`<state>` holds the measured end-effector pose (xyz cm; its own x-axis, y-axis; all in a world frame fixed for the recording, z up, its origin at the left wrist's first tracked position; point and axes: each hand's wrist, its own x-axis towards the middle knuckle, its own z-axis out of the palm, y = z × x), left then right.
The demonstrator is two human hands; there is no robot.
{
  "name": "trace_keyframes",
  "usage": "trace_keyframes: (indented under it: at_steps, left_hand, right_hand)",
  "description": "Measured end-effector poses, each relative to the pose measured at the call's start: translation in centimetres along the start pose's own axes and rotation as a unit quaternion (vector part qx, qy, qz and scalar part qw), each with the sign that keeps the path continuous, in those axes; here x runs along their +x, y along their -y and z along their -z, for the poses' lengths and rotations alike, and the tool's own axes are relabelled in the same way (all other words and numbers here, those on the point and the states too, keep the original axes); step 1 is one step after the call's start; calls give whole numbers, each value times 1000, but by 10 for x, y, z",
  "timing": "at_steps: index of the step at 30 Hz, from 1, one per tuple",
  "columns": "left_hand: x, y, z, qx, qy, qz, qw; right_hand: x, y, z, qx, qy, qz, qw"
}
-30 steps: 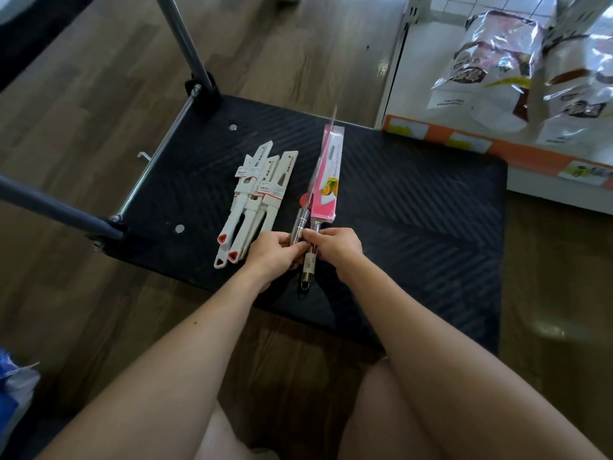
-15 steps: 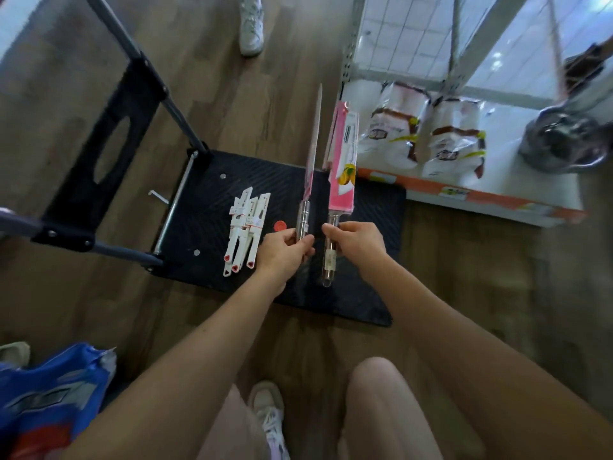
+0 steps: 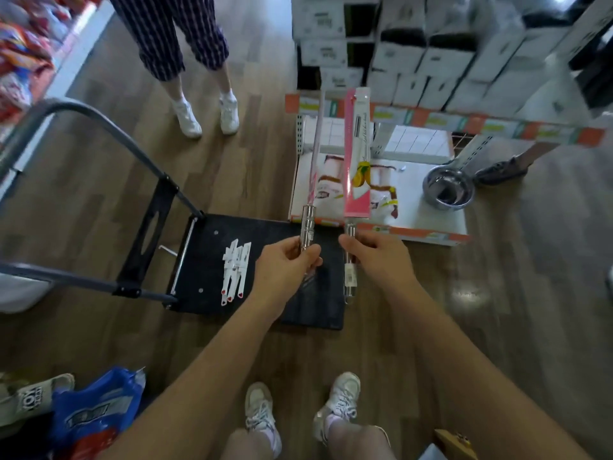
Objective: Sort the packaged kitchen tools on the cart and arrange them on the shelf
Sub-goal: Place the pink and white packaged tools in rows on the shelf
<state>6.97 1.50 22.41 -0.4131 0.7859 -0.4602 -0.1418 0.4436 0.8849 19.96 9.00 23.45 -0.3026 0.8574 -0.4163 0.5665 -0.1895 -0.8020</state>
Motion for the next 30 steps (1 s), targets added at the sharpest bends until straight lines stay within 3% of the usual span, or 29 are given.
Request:
trace_keyframes:
  at_steps: [13,30]
  left_hand:
    - [-61,-90,-80,-65,14,-49,997]
    - [-20,-182,-84,-54,123,-111,985]
  right_hand:
    - [-56,33,120,82,-21,68,994]
    - [-26,106,163,51,-115,92,988]
